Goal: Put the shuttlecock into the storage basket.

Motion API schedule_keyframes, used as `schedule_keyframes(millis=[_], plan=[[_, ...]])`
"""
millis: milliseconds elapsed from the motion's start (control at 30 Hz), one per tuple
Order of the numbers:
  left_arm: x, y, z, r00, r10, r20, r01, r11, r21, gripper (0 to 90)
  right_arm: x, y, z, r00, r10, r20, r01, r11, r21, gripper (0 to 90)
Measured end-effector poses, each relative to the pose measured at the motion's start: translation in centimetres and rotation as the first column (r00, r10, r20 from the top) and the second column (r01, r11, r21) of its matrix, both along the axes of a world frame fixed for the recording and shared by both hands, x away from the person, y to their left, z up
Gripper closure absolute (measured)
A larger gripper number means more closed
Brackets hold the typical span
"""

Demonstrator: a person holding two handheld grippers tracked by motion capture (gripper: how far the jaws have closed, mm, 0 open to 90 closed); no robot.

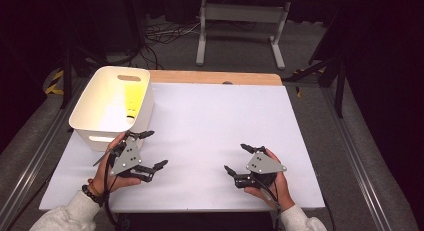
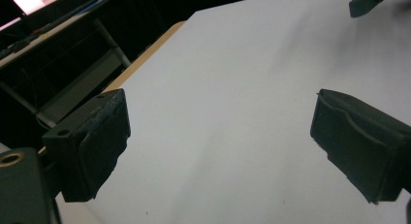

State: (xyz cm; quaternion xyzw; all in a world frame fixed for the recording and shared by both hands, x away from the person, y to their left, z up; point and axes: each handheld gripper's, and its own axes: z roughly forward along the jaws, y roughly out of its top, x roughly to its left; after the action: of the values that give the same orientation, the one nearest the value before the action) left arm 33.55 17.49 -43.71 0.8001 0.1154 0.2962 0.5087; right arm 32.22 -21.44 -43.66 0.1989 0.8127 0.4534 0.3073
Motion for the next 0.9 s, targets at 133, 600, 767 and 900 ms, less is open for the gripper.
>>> schedule_keyframes(millis=[133, 600, 767, 900], plan=[[-0.1, 0.0, -0.8, 0.9999, 0.015, -0.005, -0.015, 0.9997, 0.016, 8.0, 0.0, 0.0, 0.0, 1.0000, 0.000, -0.002, 0.000, 1.000, 0.001, 16.0], [-0.8, 1.8, -3.4, 0.9953, 0.054, -0.081, -0.052, 0.9983, 0.027, 6.4, 0.0, 0.0, -0.2, 0.9999, -0.009, -0.008, 0.009, 1.000, 0.004, 11.7], [-1.2, 3.0, -3.8, 0.9916, 0.078, -0.102, -0.080, 0.9968, -0.010, 5.2, 0.0, -0.1, -0.2, 0.9999, -0.007, -0.011, 0.007, 1.000, 0.013, 9.9], [-1.5, 3.9, -4.1, 0.9876, 0.093, -0.126, -0.099, 0.9944, -0.038, 5.0, 0.0, 0.0, -0.1, 0.9997, -0.021, -0.016, 0.021, 1.000, 0.015, 5.6]])
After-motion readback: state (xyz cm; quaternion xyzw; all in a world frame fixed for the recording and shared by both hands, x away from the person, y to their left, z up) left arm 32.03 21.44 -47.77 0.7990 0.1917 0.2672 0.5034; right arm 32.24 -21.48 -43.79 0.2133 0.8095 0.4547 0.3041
